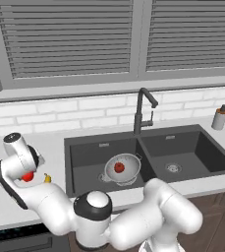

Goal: Put the colander in the sink, put the banana, apple, apple in the colander, and turn on the sink faucet and pour water over the colander.

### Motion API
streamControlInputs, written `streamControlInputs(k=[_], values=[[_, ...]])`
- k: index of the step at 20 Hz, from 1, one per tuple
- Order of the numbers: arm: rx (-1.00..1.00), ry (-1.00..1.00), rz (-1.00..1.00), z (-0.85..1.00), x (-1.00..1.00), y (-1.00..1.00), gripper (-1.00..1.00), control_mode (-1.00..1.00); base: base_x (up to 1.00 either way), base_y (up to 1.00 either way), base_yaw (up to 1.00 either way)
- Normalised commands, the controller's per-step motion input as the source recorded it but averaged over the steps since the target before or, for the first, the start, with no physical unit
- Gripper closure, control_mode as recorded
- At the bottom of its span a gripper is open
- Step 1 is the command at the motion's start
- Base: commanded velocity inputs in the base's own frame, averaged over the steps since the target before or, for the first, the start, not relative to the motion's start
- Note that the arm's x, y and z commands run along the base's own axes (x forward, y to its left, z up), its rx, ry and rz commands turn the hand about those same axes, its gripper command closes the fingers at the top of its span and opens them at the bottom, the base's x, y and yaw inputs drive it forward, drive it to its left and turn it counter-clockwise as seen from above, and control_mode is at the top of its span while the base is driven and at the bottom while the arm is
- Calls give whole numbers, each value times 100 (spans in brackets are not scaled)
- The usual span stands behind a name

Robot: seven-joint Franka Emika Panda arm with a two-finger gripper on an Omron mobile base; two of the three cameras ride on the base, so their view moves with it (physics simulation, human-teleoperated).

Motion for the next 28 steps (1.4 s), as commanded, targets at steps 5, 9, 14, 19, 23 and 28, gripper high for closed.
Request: streamControlInputs(k=[5, 9, 14, 19, 23, 28], values=[[7, -18, -8, -31, -65, -50, 100, -100, 0, 0, 0], [24, -40, -9, 25, -83, -75, 100, -100, 0, 0, 0], [29, -40, -19, 58, -34, -98, 100, -100, 0, 0, 0], [24, -13, -24, 58, -13, -100, 100, -100, 0, 0, 0], [25, 21, -23, 71, -1, -100, 100, -100, 0, 0, 0], [16, 41, -29, 51, 0, -96, 100, -100, 0, 0, 0]])
